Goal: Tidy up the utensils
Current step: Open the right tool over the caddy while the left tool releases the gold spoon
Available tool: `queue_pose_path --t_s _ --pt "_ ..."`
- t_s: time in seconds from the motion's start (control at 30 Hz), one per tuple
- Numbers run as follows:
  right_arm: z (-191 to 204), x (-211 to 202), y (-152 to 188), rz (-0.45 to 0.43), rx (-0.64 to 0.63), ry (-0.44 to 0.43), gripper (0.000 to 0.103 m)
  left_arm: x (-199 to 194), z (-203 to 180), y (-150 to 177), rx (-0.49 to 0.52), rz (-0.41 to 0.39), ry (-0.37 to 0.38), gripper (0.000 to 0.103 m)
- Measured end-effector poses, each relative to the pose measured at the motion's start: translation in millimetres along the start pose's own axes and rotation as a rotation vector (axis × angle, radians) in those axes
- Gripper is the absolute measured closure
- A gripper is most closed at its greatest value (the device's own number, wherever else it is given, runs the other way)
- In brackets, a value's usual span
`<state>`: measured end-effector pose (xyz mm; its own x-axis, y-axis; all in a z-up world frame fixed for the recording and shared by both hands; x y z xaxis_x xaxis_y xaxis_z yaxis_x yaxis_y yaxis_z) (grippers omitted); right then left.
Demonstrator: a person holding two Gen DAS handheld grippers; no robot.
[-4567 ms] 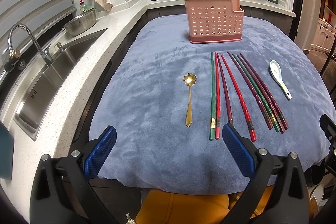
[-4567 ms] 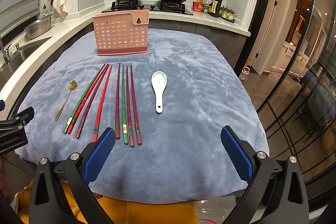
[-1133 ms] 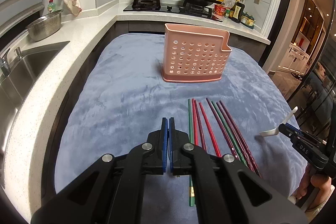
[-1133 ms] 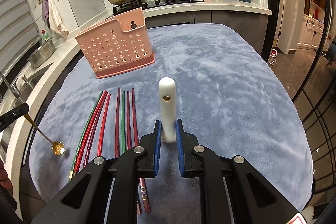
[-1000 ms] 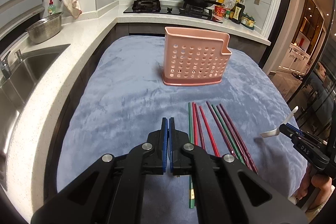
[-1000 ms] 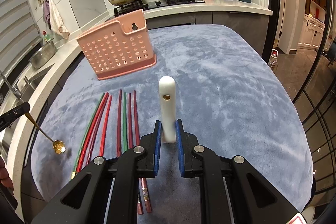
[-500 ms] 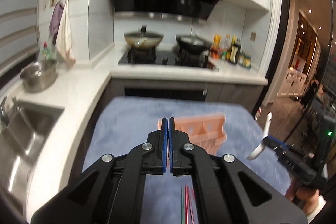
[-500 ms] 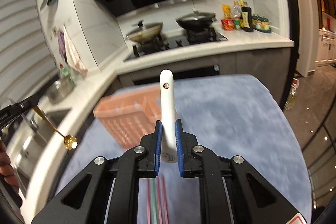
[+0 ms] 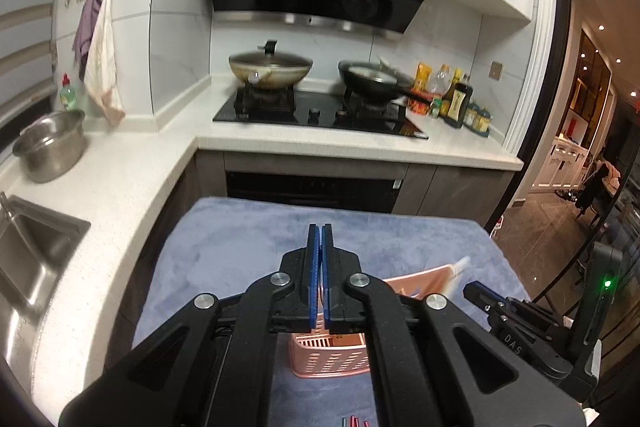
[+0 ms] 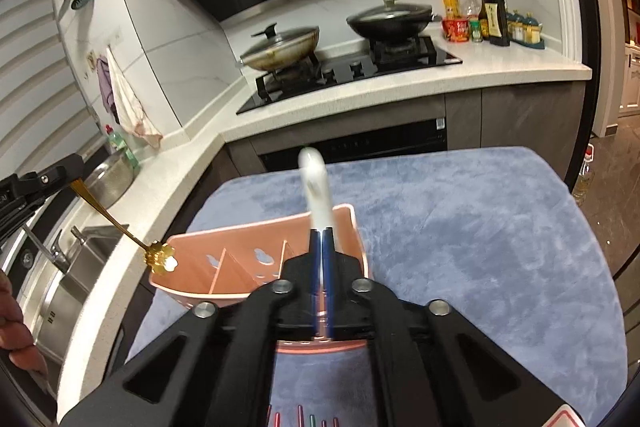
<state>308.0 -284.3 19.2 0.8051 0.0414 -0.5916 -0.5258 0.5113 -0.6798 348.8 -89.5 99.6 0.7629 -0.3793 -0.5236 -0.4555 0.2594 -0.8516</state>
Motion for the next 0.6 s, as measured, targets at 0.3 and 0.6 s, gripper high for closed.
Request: queue_pose_path --t_s 0.3,0.6 --pt "-6.7 -11.2 7.4 -0.02 -0.001 0.033 0.078 9.9 9.0 18.3 -0.007 0.019 -0.098 0.039" --pt "-17.4 -66.9 37.4 -0.048 -0.022 0.067 0.064 -24.6 22.3 48.1 -0.074 0.038 -0.108 0.028"
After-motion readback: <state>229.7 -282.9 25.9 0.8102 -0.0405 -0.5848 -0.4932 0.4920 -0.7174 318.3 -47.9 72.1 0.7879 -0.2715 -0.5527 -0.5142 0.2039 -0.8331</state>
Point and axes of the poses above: each gripper's, at about its wrist camera, not at the fingertips, and x roughly the way its jaws point, z to its left, y to its underside, the point moved 5 cm from there along x, roughly the way its jaws point, and after that the axes turned 11 degrees about x, right-handed, at the moved point
